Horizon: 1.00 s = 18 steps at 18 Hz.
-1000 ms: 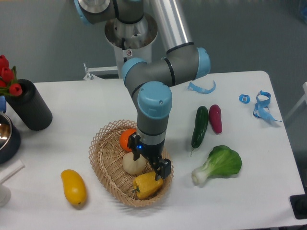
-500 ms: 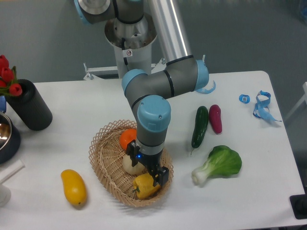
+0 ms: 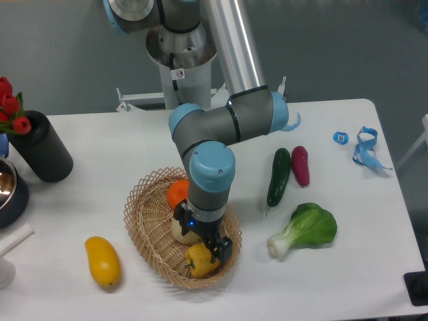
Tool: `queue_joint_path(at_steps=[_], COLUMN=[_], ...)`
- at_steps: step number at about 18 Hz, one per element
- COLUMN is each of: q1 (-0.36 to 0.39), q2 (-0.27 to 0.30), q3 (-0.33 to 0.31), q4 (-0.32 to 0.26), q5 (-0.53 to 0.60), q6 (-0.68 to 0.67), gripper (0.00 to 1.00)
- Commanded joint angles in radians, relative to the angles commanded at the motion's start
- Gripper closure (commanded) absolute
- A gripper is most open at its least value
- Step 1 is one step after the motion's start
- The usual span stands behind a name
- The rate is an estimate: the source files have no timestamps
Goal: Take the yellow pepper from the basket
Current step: 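Lower the gripper onto the yellow bell pepper in the basket, then close the gripper fingers around the yellow bell pepper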
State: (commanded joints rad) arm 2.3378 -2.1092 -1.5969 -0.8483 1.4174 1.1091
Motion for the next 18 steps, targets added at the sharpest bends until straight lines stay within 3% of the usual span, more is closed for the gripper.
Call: queue_joint_path(at_steps=[18], q1=[-0.011], q2=[-0.026], q3=[0.015], q4=[0.002], q5=[0.003], q6=[-0.002], gripper=[0.0])
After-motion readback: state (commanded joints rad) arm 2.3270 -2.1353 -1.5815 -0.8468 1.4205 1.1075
